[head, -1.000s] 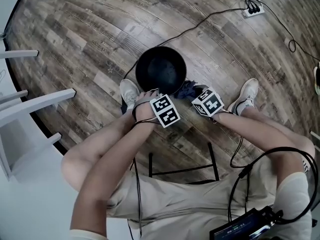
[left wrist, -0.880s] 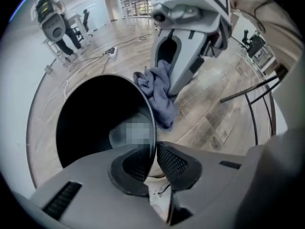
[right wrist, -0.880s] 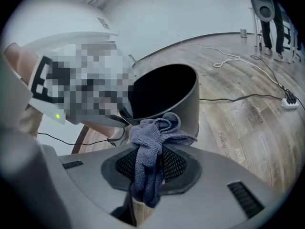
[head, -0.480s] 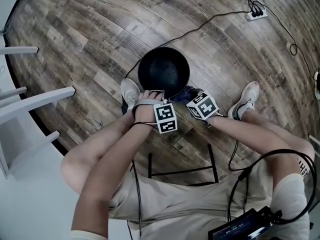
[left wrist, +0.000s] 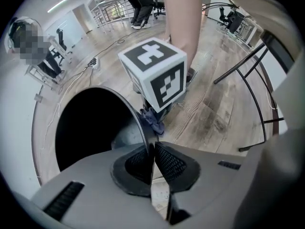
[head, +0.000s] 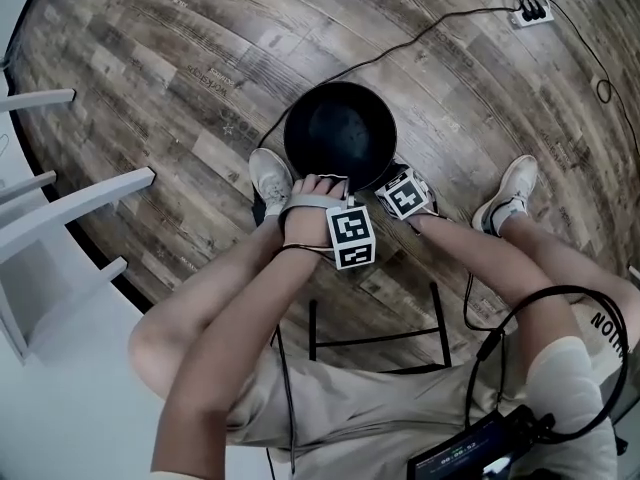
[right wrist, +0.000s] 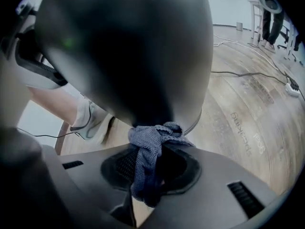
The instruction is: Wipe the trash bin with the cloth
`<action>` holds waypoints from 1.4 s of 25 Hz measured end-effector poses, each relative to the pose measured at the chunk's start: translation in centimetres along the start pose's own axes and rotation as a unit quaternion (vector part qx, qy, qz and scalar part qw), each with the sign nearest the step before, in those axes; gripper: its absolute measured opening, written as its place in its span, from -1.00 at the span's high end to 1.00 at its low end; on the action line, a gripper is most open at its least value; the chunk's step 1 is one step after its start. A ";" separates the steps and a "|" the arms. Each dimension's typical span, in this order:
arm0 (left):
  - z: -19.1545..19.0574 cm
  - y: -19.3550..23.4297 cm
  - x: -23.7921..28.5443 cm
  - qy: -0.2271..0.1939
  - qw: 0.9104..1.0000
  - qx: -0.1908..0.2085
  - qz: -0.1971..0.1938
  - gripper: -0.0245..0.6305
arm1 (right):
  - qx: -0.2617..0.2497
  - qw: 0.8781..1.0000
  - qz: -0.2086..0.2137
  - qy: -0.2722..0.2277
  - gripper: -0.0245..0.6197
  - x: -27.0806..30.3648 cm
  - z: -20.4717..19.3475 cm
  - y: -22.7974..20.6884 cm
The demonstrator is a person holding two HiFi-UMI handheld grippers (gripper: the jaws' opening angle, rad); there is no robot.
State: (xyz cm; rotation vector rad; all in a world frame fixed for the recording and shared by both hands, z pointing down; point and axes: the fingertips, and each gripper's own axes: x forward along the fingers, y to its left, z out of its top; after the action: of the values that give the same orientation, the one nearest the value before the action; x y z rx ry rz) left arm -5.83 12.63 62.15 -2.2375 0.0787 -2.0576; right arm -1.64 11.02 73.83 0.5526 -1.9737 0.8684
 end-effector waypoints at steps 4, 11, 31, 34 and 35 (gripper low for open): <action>-0.1 0.1 0.0 0.005 1.000 -0.003 -0.002 0.83 | 0.001 1.000 -0.018 0.014 0.69 3.0 -0.9 -1.6; -0.3 0.2 0.5 0.020 1.000 -0.013 0.002 0.80 | 0.084 0.994 -0.017 0.061 0.69 3.3 -2.6 -2.3; 6.8 8.8 -22.7 -0.267 0.927 -0.261 -0.032 0.77 | -0.017 0.989 -0.029 -0.142 0.69 -28.9 11.9 -0.8; 7.3 12.2 -28.3 -0.326 0.898 -0.297 0.009 0.76 | -0.010 0.980 -0.027 -0.198 0.69 -34.4 14.8 0.3; 7.3 13.0 -29.8 -0.342 0.889 -0.303 0.025 0.77 | -0.007 0.976 -0.027 -0.217 0.69 -36.1 15.7 0.6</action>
State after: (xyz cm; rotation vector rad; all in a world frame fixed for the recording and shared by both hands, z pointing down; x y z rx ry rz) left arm -0.73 3.12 30.58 -3.1361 0.7995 -1.1870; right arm 7.80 1.23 36.90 0.8408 -2.3411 0.7436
